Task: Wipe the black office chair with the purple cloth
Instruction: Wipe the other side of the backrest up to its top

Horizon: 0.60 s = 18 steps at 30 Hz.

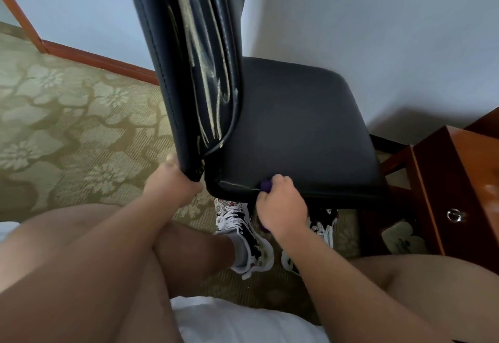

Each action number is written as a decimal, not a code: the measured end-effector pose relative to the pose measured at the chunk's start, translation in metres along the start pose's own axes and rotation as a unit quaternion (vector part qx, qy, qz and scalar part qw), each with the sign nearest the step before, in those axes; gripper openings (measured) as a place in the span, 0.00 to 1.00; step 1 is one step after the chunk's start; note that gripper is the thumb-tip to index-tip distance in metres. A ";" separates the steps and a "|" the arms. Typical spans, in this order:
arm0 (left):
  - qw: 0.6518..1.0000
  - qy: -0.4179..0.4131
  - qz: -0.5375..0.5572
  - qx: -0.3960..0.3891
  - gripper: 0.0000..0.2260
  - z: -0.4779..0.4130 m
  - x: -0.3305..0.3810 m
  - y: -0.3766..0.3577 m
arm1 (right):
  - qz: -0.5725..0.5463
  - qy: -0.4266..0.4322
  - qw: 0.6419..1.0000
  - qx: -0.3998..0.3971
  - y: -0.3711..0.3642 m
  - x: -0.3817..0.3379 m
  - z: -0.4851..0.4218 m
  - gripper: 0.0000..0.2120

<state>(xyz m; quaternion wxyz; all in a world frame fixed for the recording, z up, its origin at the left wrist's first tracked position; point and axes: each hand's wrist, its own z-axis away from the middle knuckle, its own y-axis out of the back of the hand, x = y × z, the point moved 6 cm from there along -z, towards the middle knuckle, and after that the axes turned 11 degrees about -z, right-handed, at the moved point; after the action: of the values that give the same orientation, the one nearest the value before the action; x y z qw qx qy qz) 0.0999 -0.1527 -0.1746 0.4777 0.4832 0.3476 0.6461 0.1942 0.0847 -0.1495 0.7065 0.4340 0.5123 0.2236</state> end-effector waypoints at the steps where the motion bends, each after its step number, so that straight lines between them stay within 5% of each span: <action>1: 1.000 -0.008 -0.008 -0.004 0.22 0.000 0.000 -0.002 | 0.000 0.012 1.000 -0.016 -0.010 -0.014 0.001 0.09; 9: 1.000 -0.009 0.013 -0.011 0.24 -0.002 -0.001 -0.003 | 0.065 0.083 0.992 -0.067 -0.012 -0.023 -0.002 0.07; 18: 0.999 -0.003 0.037 -0.005 0.21 0.003 0.005 -0.009 | 0.075 -0.024 0.997 0.012 0.020 0.035 -0.006 0.07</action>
<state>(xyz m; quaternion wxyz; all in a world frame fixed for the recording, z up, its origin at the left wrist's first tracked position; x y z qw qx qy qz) 0.1049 -0.1456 -0.1808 0.4575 0.4950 0.3246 0.6635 0.2049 0.1244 -0.1519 0.6943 0.4851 0.4639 0.2596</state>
